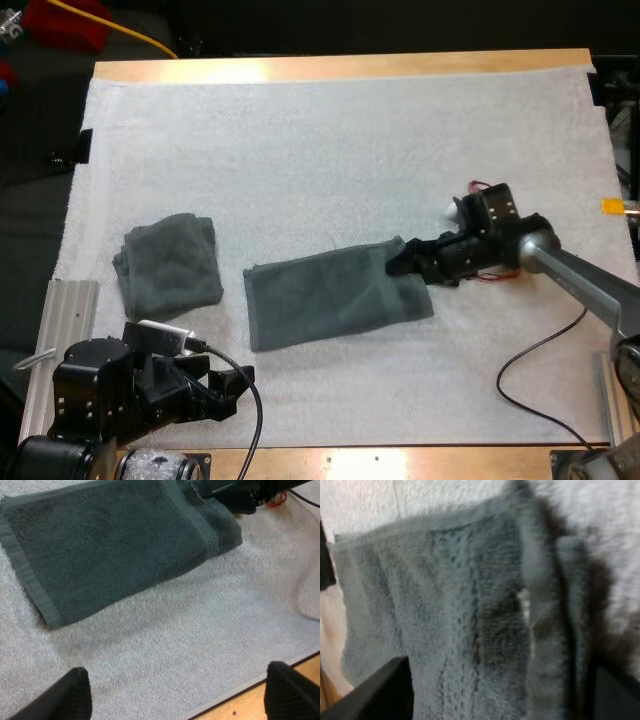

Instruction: Pick towel from pile, fold and stack

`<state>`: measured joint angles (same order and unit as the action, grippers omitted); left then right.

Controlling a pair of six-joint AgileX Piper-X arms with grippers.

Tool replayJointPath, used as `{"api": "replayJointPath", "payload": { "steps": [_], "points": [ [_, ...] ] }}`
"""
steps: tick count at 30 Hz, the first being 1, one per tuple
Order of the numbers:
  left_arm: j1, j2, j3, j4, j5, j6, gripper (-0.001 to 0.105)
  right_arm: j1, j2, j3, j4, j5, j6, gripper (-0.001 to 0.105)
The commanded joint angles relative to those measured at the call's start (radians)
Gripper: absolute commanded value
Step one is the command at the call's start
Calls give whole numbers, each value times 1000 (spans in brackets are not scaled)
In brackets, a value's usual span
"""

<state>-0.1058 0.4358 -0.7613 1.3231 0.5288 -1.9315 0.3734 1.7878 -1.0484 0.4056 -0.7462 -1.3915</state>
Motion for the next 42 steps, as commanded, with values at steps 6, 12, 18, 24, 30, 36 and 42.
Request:
{"api": "replayJointPath", "payload": {
  "steps": [6,12,18,24,30,36,42],
  "points": [
    [-1,-7,-7,1,7,4,68,75,36,15,44,19,13,69],
    [-1,-7,-7,2,7,4,68,86,36,15,60,153,48,32],
    [-1,-7,-7,3,63,-38,68,91,15,15,88,262,80,2],
    [-1,-8,-7,3,75,-40,68,95,-69,15,140,399,80,1],
    [-1,-8,-7,3,113,-42,68,95,-164,15,262,558,56,1],
    [-1,-8,-7,3,119,-42,68,95,-242,15,359,711,19,1],
    [-2,-8,-7,3,142,-42,68,95,-301,15,448,839,3,1]
  ]
}}
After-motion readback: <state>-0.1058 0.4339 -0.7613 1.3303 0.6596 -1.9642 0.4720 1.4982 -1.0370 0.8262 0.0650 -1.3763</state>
